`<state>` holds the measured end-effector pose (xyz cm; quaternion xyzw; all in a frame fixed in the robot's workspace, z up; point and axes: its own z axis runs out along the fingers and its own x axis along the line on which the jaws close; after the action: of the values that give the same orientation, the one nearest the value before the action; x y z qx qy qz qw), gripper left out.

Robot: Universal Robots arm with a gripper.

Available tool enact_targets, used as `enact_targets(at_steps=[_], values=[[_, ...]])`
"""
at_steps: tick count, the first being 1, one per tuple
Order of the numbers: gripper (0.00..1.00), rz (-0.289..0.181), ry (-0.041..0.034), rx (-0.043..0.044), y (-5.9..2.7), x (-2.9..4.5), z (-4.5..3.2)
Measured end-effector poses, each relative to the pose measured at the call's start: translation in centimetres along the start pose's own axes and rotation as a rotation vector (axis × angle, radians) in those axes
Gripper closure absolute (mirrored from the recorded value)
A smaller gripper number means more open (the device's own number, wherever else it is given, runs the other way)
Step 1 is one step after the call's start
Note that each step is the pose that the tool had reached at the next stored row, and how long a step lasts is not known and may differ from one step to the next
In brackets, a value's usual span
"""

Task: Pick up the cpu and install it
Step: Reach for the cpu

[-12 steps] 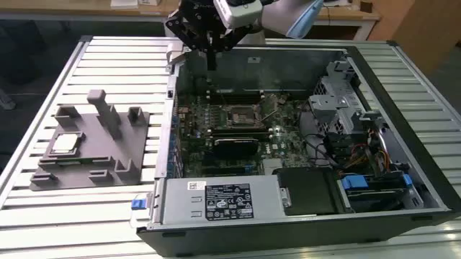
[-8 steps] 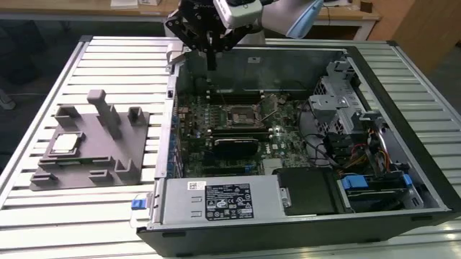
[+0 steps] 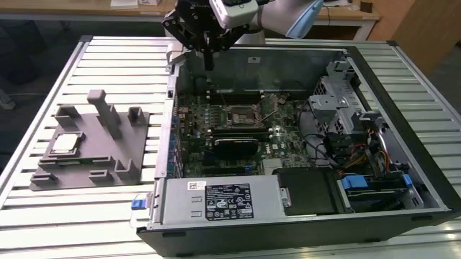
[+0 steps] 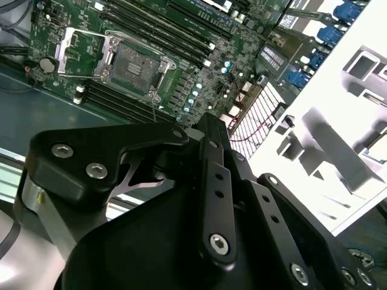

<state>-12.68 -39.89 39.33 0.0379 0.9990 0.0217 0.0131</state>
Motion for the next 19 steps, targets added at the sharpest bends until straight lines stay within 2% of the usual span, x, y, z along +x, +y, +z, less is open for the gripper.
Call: enact_targets(at_steps=[19], values=[[0.89, 0.000, 0.0001, 0.0000, -0.12, 1.66, -0.05]])
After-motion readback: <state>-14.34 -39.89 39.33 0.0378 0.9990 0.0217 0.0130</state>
